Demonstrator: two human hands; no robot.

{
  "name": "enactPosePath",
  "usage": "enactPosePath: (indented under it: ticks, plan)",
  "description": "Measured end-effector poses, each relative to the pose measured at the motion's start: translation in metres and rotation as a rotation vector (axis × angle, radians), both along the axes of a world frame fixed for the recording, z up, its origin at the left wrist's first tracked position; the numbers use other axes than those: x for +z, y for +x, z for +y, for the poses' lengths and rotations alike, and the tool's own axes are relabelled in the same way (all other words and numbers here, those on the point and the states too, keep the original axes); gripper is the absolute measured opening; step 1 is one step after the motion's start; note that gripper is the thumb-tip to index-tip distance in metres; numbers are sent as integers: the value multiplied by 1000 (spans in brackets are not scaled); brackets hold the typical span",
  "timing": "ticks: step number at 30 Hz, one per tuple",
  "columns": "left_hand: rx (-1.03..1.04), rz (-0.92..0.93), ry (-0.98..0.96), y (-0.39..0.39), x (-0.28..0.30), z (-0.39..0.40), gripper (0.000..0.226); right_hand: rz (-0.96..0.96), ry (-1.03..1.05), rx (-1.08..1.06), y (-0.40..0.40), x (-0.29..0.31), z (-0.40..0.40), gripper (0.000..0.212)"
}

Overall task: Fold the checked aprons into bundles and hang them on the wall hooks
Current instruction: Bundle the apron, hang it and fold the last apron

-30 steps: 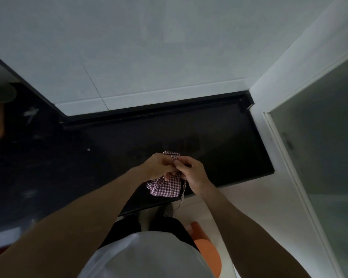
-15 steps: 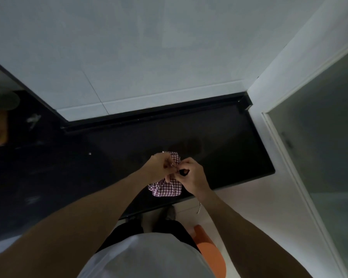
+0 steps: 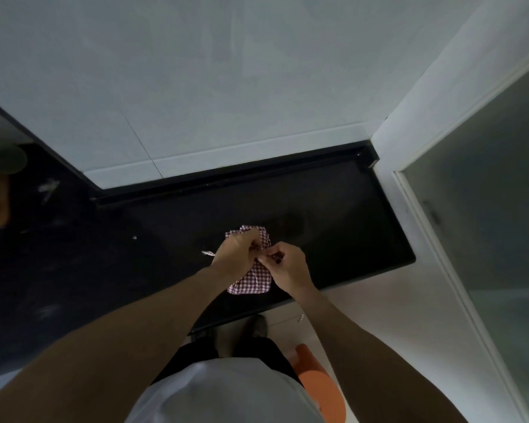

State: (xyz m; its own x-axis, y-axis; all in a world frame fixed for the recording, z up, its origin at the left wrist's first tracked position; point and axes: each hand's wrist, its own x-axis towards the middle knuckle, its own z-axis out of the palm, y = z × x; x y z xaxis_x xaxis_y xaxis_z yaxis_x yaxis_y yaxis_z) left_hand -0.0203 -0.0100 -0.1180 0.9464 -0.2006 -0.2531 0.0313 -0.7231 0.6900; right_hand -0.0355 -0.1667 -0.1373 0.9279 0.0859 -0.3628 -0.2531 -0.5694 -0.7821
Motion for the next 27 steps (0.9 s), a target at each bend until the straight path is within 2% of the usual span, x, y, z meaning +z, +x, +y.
enactPosePath:
  ticks: [4, 7, 11, 16, 19, 27]
  plan:
    - [-2, 126, 78, 5, 2, 4, 13, -71, -34, -13, -4, -2, 7, 16]
    - [16, 179, 120, 12, 5, 6, 19, -226, -130, -34, -9, -1, 15, 23]
    - [121, 323, 11, 20, 7, 11, 20, -434, -275, 120, -11, 1, 18, 17]
    - [216, 490, -92, 24, 8, 14, 29, -396, -256, 149, -13, -1, 16, 30]
    - [272, 537, -157, 23, 7, 14, 35, -397, -290, 108, -14, 1, 19, 27]
    - [427, 417, -220, 20, 6, 6, 30, -422, -415, 13, -19, 9, 22, 15]
